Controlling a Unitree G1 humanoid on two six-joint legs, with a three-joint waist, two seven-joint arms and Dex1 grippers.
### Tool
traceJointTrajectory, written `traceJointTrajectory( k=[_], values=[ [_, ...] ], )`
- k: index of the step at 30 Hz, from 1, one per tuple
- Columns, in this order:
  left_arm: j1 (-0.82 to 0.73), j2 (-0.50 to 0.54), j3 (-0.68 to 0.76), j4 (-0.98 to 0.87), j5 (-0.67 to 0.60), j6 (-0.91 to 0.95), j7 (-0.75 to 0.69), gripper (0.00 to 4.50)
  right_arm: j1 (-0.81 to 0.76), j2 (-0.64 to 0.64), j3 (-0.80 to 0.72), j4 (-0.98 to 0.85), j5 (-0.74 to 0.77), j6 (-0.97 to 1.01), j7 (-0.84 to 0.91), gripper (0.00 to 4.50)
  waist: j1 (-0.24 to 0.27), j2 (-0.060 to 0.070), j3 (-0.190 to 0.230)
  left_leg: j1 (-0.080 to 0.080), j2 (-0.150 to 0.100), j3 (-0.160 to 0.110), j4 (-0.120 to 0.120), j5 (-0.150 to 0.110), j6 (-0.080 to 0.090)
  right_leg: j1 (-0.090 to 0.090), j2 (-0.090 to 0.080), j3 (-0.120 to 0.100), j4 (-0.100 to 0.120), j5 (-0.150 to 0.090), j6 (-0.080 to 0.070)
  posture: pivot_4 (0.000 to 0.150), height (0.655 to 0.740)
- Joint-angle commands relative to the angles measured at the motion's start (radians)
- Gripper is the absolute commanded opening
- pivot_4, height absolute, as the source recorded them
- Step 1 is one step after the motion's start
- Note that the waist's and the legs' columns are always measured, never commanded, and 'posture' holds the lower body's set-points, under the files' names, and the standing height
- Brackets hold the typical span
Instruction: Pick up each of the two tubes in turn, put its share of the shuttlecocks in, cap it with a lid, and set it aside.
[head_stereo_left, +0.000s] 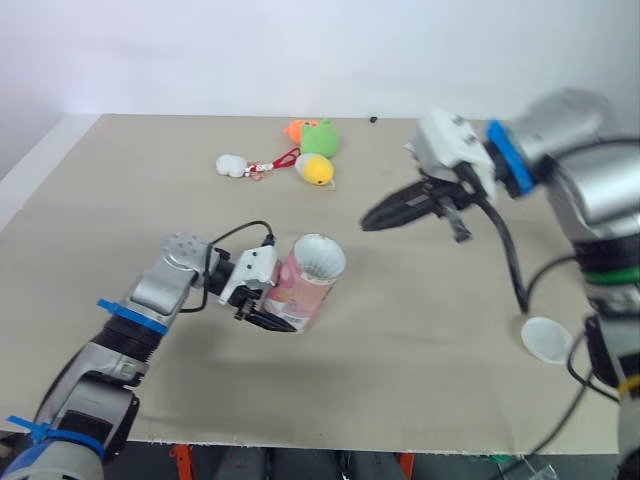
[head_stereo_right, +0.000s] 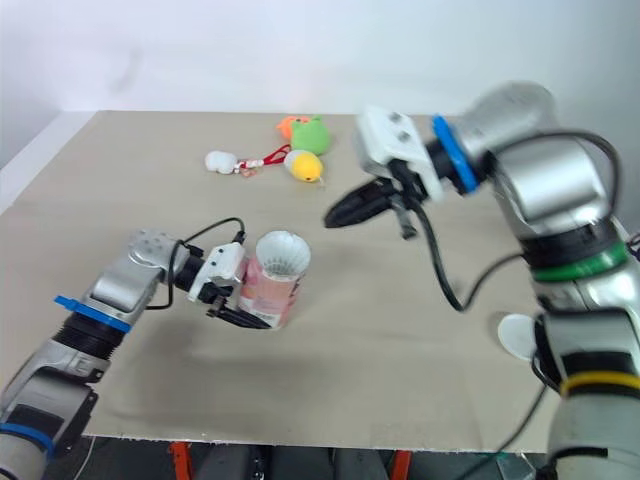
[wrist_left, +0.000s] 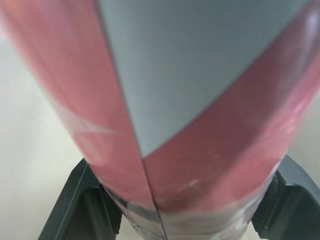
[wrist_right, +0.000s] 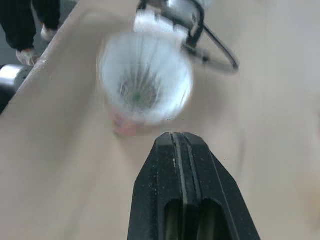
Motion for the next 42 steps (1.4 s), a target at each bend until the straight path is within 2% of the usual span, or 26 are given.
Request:
traceJointTrajectory(
  k=[1,5,8,15,16,23,28,35,42],
  values=[
    [0.002,-0.068,0.049,-0.006,-0.070,-0.055,0.036,2.68,0.128,-0.103,-0.147,-0.154,0.056,0.074,-0.037,0.11,-0.001,0.000,0.001,0.000,0.000,0.001,0.000,0.000,0.000,-0.001,-0.001,0.000,0.000,0.000,0.000,0.150,0.7323],
    [0.012,-0.135,0.021,0.105,-0.021,-0.188,0.055,2.68,0.339,-0.241,-0.240,-0.173,0.004,0.071,-0.063,0.11,-0.004,0.001,0.000,0.002,-0.001,0.002,0.000,0.000,0.000,0.001,0.000,0.002,0.000,0.001,0.001,0.150,0.7323],
    [0.005,-0.168,0.007,0.179,0.006,-0.260,0.062,2.68,0.424,-0.310,-0.274,-0.124,-0.034,0.024,-0.059,0.88,-0.010,0.001,0.001,0.005,-0.001,0.006,0.001,0.000,0.000,0.002,0.002,0.004,0.000,0.001,0.001,0.150,0.7323],
    [0.004,-0.225,-0.004,0.256,0.010,-0.280,0.057,2.68,0.452,-0.362,-0.251,0.198,-0.158,-0.140,-0.047,4.33,-0.009,0.000,0.001,0.013,0.002,0.014,0.001,0.002,0.001,0.005,0.005,0.006,-0.001,0.003,0.004,0.150,0.7323],
    [0.006,-0.230,-0.002,0.262,0.006,-0.273,0.056,2.68,0.449,-0.360,-0.236,0.253,-0.177,-0.158,-0.038,4.44,-0.010,0.000,0.001,0.014,0.002,0.016,0.000,0.002,0.001,0.006,0.005,0.007,-0.001,0.003,0.004,0.150,0.7323],
    [0.013,-0.232,0.000,0.281,0.015,-0.284,0.067,2.68,0.324,-0.273,-0.122,0.646,-0.352,-0.304,-0.055,4.44,-0.011,0.000,0.001,0.017,0.003,0.022,-0.001,0.002,0.001,0.006,0.007,0.014,-0.001,0.004,0.005,0.150,0.7323],
    [0.011,-0.230,0.008,0.271,0.013,-0.285,0.086,2.68,0.250,-0.204,-0.046,0.859,-0.469,-0.375,-0.069,4.44,-0.011,0.000,0.001,0.018,0.003,0.025,-0.001,0.002,0.001,0.006,0.009,0.019,-0.001,0.005,0.008,0.150,0.7323],
    [0.029,-0.217,0.015,0.242,0.008,-0.274,0.105,2.68,0.248,-0.188,-0.014,0.974,-0.539,-0.449,-0.047,4.44,-0.011,0.000,0.001,0.019,0.002,0.030,-0.001,0.002,0.001,0.006,0.009,0.027,-0.001,0.007,0.011,0.150,0.7323],
    [0.034,-0.208,0.011,0.228,0.009,-0.276,0.114,2.68,0.232,-0.187,-0.008,1.000,-0.575,-0.476,-0.024,4.44,-0.010,0.000,0.001,0.019,0.002,0.031,0.000,0.002,0.001,0.008,0.009,0.029,-0.003,0.008,0.013,0.150,0.7323]
  ],
)
